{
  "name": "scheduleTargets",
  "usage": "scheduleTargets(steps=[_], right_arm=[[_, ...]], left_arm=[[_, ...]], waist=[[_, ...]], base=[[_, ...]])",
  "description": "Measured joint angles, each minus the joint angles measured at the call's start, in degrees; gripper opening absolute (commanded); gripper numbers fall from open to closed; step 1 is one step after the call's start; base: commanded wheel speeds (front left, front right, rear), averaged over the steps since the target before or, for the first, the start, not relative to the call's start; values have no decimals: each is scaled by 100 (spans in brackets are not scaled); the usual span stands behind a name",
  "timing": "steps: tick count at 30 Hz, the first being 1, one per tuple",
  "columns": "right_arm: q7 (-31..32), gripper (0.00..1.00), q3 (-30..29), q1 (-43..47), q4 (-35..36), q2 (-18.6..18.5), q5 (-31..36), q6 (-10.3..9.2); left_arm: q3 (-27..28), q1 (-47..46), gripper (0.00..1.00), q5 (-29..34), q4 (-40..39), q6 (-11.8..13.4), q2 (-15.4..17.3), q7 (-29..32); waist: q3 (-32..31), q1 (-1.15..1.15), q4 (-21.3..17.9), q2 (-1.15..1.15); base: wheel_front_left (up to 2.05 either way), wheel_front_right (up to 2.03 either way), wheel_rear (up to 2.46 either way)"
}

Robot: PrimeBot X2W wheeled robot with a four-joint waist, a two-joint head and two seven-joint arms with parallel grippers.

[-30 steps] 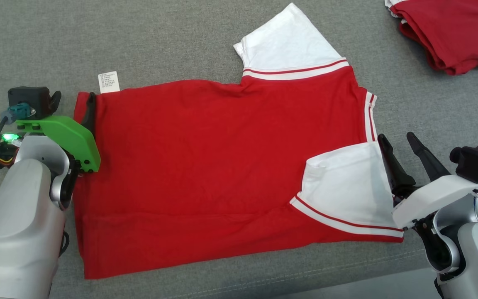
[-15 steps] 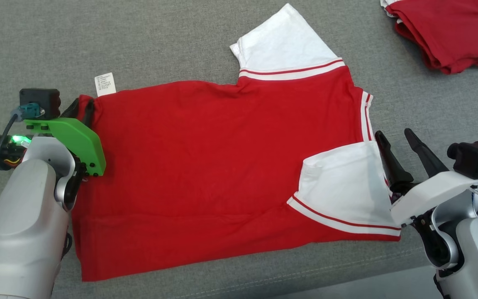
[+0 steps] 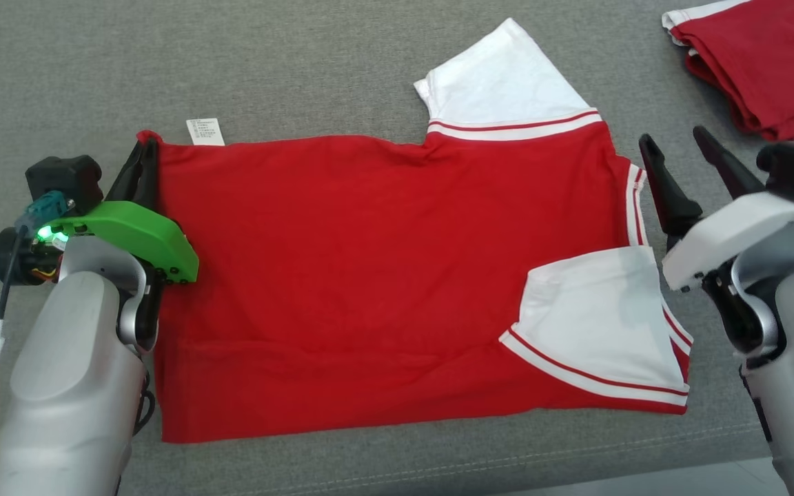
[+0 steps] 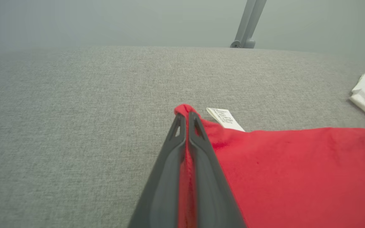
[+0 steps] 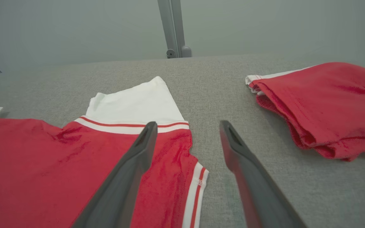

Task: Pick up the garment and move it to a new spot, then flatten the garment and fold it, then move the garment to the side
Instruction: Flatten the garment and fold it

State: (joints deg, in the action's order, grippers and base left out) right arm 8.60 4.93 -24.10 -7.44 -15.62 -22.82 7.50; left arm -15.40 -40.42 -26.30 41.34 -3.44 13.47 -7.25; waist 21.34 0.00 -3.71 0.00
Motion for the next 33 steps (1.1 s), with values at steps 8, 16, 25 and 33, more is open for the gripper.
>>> scheduleTargets(steps=[8,16,25,33], right_arm=[[631,100,189,-1645,-1194,-125,291,0],[1060,100,345,-3070,-2744,-166,727,0],[1060,100,303,-3761,-3952,-108,1181,0],[791,49,324,-4147,-4626,-71,1324,0]], left_arm=[[-83,168,0,-89,-298,123,-324,-215],[-246,-96,0,-89,-417,154,-689,-345],[-380,-308,0,-130,-266,168,-884,-501],[-461,-431,0,-172,-81,149,-944,-595]], waist=[[76,0,497,0],[397,0,965,0],[775,0,1350,0],[970,0,1510,0]], base=[[0,0,0],[0,0,0],[0,0,0],[0,0,0]])
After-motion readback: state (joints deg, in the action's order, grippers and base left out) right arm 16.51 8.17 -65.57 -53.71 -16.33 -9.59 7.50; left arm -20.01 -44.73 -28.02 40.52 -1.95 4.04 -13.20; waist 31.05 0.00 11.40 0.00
